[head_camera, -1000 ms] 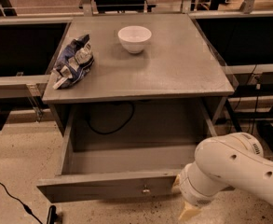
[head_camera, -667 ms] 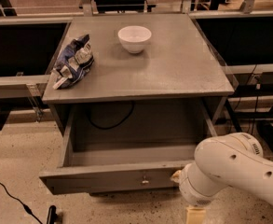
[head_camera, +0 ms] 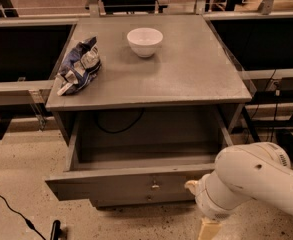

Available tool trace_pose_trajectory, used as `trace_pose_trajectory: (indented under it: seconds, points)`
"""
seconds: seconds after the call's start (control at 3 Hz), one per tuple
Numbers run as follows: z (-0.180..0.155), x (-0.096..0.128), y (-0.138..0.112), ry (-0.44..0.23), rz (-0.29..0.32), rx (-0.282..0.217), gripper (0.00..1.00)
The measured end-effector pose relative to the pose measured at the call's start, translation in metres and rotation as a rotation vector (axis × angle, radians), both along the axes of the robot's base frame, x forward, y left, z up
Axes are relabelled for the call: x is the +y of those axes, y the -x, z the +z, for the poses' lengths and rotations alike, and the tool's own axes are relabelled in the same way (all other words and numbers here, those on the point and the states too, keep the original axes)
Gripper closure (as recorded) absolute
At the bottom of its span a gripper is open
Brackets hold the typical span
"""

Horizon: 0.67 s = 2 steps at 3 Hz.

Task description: Close top drawer

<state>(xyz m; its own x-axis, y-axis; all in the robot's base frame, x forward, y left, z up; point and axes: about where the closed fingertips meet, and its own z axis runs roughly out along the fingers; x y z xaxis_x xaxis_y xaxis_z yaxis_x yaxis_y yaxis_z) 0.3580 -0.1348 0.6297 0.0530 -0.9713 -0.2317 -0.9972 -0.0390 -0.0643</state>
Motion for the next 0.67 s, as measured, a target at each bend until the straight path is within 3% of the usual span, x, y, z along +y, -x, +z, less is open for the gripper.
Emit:
trace_pose_trajectory:
  seconds: [0.67]
  points:
    - [-0.001,-0.006,-0.041,-0.120,0.014,-0.071,0.64]
